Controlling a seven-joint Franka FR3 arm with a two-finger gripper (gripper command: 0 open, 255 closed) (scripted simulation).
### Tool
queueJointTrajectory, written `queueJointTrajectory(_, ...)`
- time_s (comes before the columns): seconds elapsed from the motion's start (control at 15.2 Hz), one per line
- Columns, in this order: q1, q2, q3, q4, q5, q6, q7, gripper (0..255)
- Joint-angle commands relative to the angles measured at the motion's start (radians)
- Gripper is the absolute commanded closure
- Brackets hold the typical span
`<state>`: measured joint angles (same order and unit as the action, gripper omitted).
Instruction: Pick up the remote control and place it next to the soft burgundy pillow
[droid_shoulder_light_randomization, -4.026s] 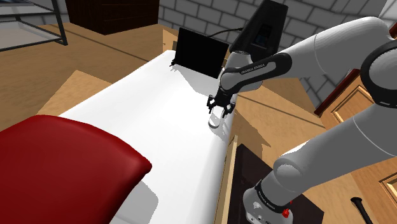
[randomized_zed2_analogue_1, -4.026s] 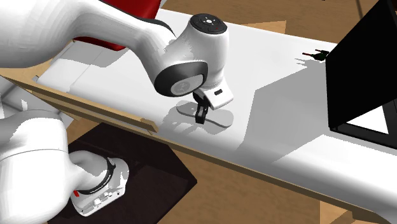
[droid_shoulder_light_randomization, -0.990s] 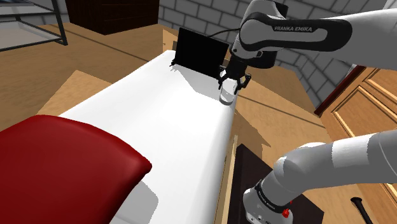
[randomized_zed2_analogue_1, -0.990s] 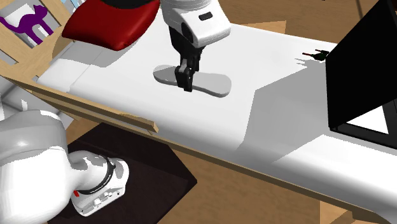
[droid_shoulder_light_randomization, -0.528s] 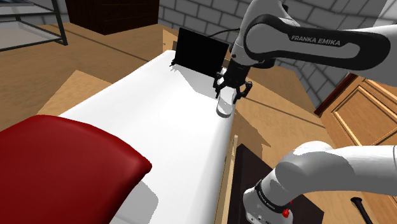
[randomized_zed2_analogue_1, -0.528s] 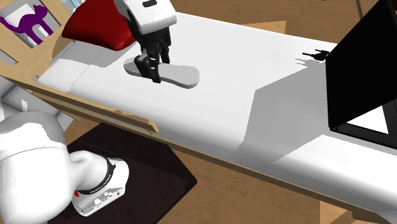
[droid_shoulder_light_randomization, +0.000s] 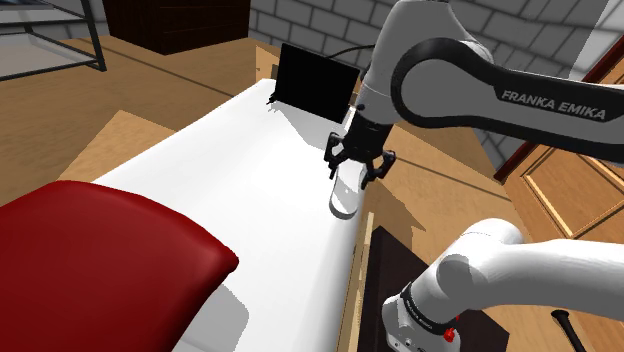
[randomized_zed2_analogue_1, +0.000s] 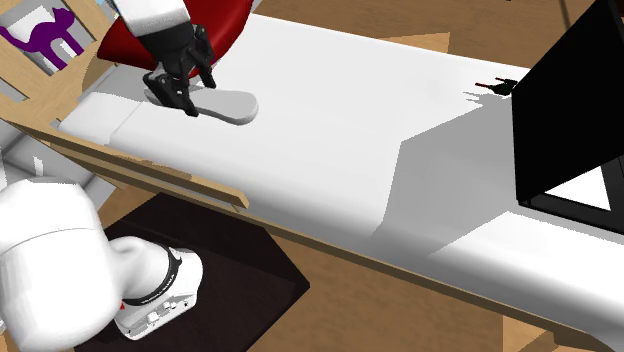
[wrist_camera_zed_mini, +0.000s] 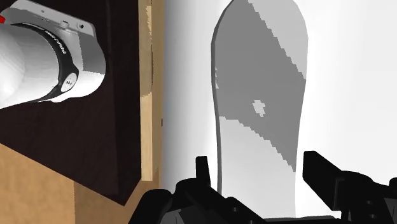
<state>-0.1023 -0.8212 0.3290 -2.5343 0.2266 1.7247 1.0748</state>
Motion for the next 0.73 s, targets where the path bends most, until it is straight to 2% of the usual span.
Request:
queueJointTrajectory(0.0, 0.026, -0.025, 0.037, -0.002, 0.033, -0.018, 0.046, 255)
queueJointTrajectory(0.66, 0.142, -0.085, 0.239, 0.043, 0.202, -0.08, 0.287, 255)
